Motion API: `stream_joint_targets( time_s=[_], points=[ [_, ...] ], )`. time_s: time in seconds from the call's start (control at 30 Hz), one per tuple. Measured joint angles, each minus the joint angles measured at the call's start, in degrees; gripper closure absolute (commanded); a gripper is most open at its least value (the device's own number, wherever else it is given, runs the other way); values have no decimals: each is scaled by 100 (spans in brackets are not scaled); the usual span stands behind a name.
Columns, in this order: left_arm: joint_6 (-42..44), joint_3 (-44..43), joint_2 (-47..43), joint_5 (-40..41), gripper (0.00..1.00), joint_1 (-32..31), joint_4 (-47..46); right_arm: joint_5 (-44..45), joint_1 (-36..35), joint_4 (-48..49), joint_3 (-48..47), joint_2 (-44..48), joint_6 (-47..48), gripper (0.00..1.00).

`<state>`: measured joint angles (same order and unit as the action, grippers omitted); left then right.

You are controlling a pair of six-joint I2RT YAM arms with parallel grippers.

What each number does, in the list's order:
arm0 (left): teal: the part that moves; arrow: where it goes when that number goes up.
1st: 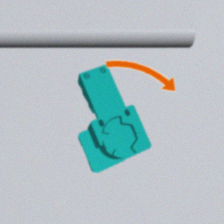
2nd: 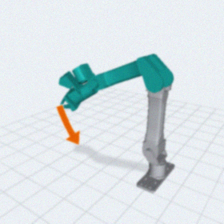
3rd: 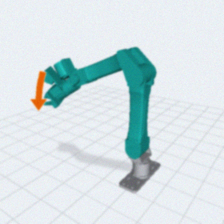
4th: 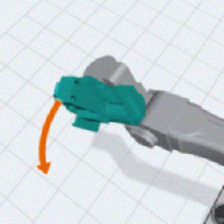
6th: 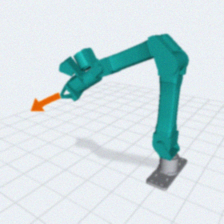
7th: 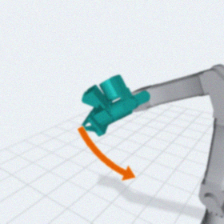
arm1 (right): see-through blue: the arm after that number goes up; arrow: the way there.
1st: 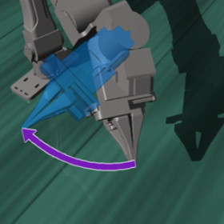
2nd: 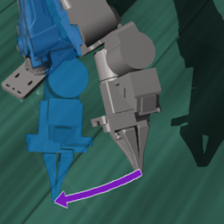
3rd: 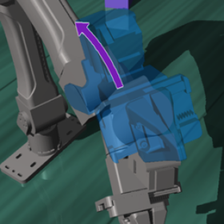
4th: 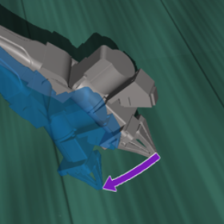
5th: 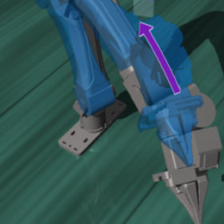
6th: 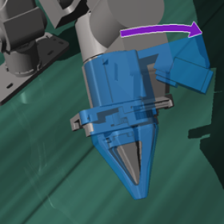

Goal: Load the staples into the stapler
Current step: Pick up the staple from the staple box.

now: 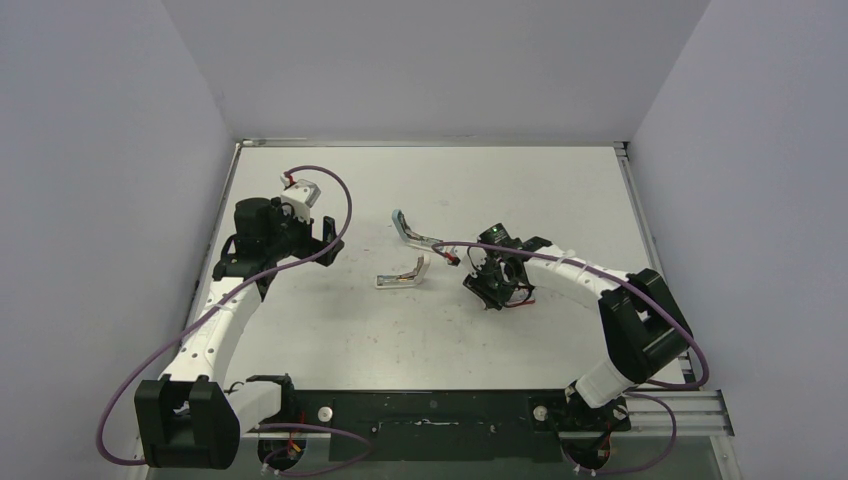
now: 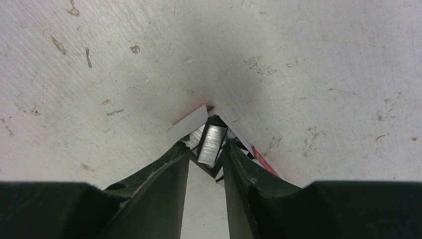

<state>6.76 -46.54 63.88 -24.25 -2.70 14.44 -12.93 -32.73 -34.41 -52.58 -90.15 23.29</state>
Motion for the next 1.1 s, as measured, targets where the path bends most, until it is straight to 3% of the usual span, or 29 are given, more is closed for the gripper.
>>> stream_joint_targets(
  time_s=[1.1],
  points=[
    [20, 0, 0, 4, 3, 0, 0, -295, 166, 2, 96, 59, -2, 68]
  ],
)
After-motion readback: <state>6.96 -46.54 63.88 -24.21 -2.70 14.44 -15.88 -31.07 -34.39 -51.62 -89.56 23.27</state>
